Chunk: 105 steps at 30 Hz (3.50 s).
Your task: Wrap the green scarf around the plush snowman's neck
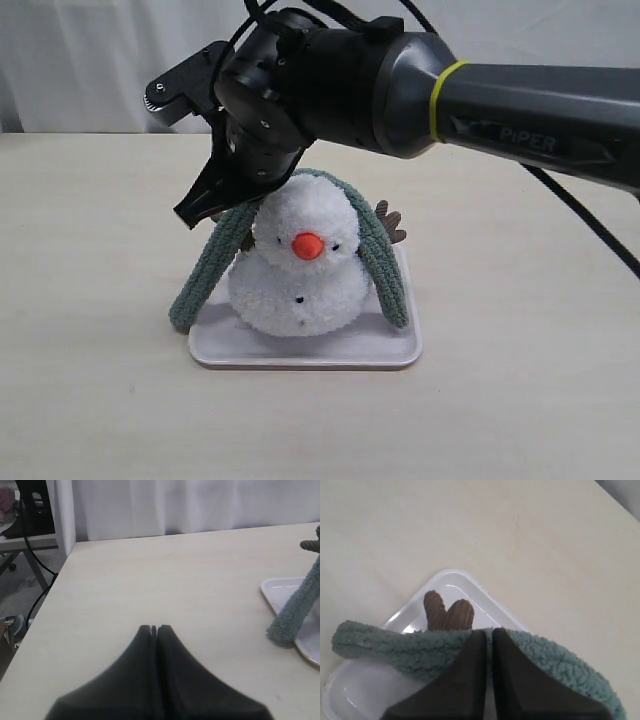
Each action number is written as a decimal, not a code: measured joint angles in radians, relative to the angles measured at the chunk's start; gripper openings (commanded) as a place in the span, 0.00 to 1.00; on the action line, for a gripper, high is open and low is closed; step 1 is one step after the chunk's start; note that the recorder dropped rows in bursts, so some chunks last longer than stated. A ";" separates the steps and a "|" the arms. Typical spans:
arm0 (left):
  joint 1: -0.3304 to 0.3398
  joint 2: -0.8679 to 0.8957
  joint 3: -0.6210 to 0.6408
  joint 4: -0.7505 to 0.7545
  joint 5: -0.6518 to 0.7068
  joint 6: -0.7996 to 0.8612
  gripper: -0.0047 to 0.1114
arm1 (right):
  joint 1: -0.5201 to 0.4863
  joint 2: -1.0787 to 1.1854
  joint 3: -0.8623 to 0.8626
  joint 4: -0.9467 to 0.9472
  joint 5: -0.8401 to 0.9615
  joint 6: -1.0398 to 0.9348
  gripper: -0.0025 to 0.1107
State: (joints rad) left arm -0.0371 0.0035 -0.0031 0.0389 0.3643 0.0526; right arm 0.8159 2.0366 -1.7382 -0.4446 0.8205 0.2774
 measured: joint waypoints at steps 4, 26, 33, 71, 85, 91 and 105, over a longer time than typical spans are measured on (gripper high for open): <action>0.000 0.000 0.000 0.000 0.000 0.000 0.04 | 0.000 0.000 0.000 -0.078 -0.028 0.019 0.06; 0.000 0.000 0.000 0.000 0.000 0.000 0.04 | 0.002 0.049 -0.003 -0.123 0.054 0.033 0.06; 0.000 0.000 0.000 0.000 0.000 0.000 0.04 | 0.039 0.014 -0.003 -0.079 0.037 -0.008 0.06; 0.000 0.000 0.000 0.000 0.000 0.000 0.04 | 0.290 0.197 -0.003 -0.284 0.140 -0.765 0.54; 0.000 0.000 0.000 0.000 0.000 0.000 0.04 | 0.286 0.269 -0.003 -0.485 0.124 -0.686 0.06; 0.000 0.000 0.000 0.000 0.000 0.000 0.04 | 0.284 0.269 -0.003 -0.487 0.124 -0.681 0.43; 0.000 0.000 0.000 0.000 0.000 0.000 0.04 | 0.270 0.340 -0.003 -0.621 0.093 -0.585 0.37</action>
State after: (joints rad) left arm -0.0371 0.0035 -0.0031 0.0389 0.3643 0.0526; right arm 1.0856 2.3764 -1.7409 -1.0660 0.9132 -0.3080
